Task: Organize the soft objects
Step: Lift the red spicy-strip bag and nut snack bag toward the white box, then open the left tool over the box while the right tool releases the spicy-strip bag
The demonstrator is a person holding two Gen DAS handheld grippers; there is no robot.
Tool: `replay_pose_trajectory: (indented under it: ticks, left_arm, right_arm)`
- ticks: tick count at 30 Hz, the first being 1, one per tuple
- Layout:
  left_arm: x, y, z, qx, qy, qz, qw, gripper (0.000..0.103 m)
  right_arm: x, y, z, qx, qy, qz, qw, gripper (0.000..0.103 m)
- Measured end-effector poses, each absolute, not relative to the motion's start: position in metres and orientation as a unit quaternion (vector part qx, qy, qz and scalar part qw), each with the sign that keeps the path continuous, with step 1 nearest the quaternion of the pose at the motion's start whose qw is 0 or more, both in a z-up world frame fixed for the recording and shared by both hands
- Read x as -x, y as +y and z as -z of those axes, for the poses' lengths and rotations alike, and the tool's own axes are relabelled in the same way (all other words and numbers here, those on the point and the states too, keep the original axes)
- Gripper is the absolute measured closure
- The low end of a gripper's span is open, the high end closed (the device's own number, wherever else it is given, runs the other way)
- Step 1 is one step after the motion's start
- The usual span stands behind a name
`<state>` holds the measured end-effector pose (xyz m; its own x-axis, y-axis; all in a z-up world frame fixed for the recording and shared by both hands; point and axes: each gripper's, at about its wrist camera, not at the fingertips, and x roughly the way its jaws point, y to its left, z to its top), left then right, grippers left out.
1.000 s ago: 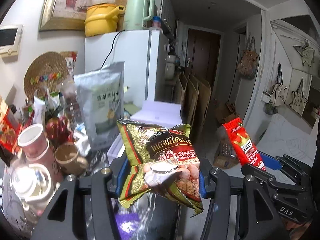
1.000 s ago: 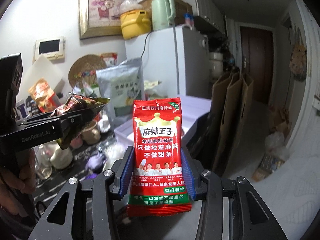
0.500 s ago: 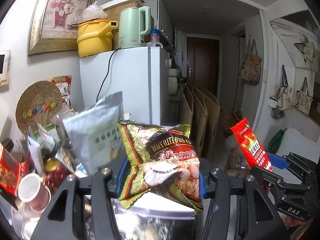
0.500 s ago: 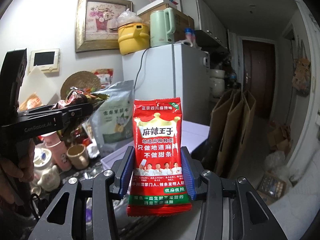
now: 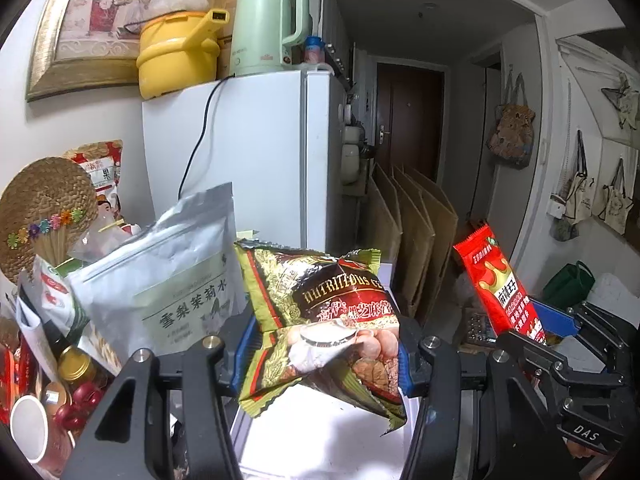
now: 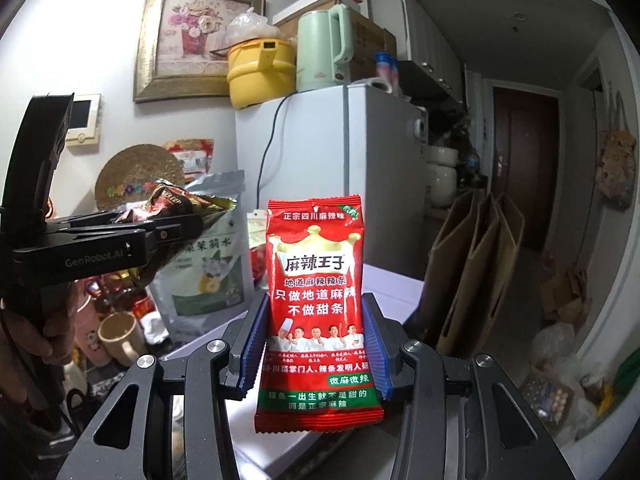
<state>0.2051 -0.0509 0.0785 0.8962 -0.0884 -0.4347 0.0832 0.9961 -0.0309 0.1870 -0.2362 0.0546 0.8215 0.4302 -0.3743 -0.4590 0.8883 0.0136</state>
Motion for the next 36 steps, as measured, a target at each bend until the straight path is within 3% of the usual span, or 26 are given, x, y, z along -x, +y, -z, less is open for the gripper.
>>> replay_pose_trajectory:
  ticks: [36]
  left_arm:
    - [-0.351, -0.047, 0.08, -0.02, 0.439, -0.004, 0.898, 0.05]
  right_arm:
    - [-0.301, -0.21, 0.036, 0.027, 0.329, -0.23, 0.915, 0.058]
